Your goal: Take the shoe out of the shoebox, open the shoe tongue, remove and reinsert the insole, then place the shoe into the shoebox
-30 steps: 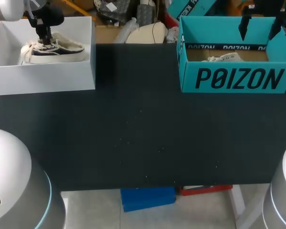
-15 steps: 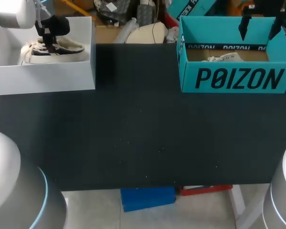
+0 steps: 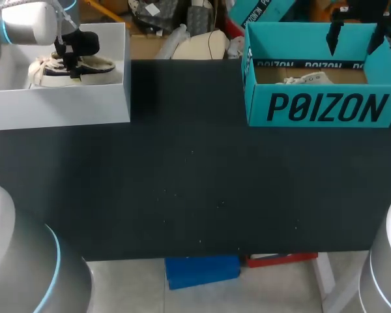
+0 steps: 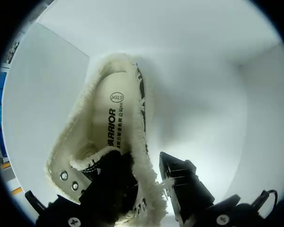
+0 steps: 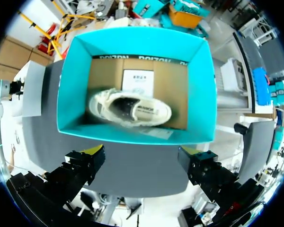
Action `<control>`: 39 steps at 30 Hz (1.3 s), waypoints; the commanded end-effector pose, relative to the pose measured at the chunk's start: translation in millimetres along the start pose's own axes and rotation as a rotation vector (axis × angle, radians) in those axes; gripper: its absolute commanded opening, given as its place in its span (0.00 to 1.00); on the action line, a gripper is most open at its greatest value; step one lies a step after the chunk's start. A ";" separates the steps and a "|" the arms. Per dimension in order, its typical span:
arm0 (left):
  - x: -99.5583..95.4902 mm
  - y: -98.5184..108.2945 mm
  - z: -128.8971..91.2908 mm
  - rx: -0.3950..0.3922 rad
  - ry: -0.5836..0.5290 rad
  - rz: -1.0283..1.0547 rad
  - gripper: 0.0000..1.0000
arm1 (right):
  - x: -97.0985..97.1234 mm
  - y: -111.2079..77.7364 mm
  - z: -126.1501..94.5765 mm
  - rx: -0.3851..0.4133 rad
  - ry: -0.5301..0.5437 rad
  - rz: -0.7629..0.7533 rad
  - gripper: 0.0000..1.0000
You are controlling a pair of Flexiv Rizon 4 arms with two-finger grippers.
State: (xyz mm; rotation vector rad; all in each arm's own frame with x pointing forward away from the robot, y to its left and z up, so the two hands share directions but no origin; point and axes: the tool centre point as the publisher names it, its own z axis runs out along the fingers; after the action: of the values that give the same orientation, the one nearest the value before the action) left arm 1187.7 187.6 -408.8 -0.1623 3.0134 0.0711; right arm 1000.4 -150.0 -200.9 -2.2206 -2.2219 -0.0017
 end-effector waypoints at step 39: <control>65.6 -18.1 -236.2 0.046 -0.247 0.069 0.00 | -0.1 -0.1 -0.3 0.000 0.000 0.000 1.00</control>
State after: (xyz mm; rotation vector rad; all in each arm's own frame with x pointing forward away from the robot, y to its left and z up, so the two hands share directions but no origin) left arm 1170.9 160.0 -283.9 -0.0349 2.8998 -0.0021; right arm 1000.4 -150.0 -200.9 -2.2206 -2.2219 -0.0017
